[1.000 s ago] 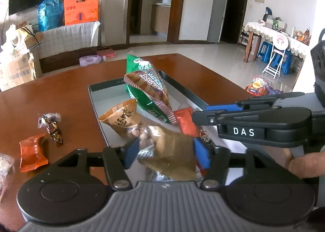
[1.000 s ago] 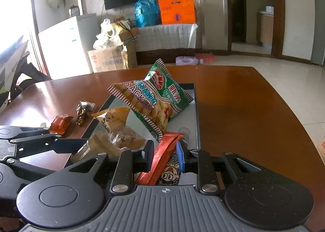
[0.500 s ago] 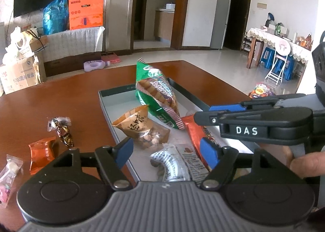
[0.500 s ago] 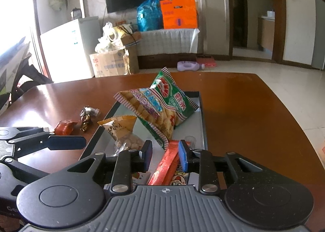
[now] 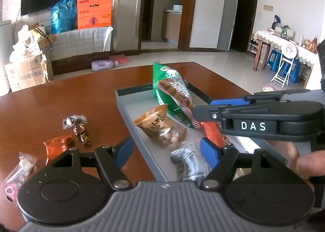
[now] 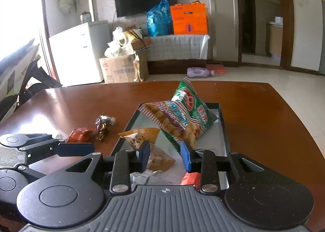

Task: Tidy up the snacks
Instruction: 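Raise both open grippers away from the box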

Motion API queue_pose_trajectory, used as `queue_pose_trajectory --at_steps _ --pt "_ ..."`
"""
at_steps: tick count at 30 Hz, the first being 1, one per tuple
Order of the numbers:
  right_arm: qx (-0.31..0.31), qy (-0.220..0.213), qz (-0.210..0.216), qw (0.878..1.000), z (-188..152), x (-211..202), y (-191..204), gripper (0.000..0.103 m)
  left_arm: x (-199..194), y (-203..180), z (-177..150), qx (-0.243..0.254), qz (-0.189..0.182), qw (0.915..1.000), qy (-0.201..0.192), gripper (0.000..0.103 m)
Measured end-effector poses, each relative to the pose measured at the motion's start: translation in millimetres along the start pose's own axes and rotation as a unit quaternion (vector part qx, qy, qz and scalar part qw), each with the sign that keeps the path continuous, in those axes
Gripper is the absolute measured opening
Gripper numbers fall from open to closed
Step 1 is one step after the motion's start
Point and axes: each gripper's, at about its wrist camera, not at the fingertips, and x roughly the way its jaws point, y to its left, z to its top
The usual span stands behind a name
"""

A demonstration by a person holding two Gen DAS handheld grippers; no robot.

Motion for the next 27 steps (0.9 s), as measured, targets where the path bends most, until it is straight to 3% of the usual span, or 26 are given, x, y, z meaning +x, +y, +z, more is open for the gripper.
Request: queue_pose_trajectory --at_steps 27 --pt "-0.015 0.001 0.030 0.999 11.2 11.5 41.2 0.046 -32.9 47.6 -5.5 -0.029 0.045 0.9985 -0.013 0.073"
